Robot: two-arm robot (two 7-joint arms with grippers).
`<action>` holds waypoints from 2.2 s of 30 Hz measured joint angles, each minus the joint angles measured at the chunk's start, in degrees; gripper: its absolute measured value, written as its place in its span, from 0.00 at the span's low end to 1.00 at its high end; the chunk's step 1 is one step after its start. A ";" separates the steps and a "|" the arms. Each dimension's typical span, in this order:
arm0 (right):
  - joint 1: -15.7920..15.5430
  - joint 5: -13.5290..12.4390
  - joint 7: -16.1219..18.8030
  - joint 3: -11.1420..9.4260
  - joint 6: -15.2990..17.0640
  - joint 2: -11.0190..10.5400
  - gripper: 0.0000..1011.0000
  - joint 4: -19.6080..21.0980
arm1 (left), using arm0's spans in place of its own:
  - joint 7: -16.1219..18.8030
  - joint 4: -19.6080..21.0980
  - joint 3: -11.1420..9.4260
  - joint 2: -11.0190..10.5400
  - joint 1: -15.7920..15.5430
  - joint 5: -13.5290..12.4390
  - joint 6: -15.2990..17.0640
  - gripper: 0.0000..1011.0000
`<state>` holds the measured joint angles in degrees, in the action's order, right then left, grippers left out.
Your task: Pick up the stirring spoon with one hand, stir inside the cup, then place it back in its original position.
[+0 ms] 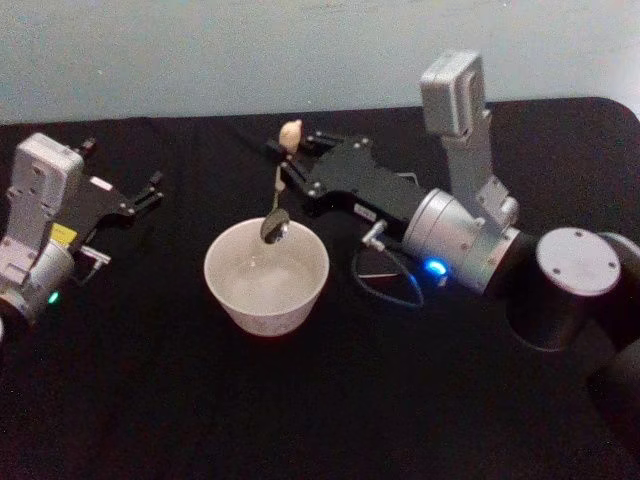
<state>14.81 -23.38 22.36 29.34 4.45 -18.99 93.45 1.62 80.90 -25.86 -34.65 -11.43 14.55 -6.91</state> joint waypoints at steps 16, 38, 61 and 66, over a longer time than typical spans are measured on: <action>-0.65 6.07 0.06 1.62 -6.84 3.46 0.19 -6.77 | 0.00 0.00 0.00 0.00 0.00 0.00 0.00 0.99; -0.80 10.51 0.69 1.30 -7.47 6.11 0.19 -10.91 | 0.00 0.00 0.00 0.00 0.00 0.00 0.00 0.99; -3.56 9.16 2.13 -0.91 -5.74 3.81 0.19 -6.52 | 0.00 0.00 0.00 0.00 0.00 0.00 0.00 0.99; -4.40 8.64 2.52 -1.06 -5.46 2.76 0.19 -5.21 | 0.00 0.00 0.00 0.00 0.00 0.00 0.00 0.99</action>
<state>10.41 -14.74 24.88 28.28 -1.01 -16.23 88.24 1.62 80.90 -25.86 -34.65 -11.43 14.55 -6.91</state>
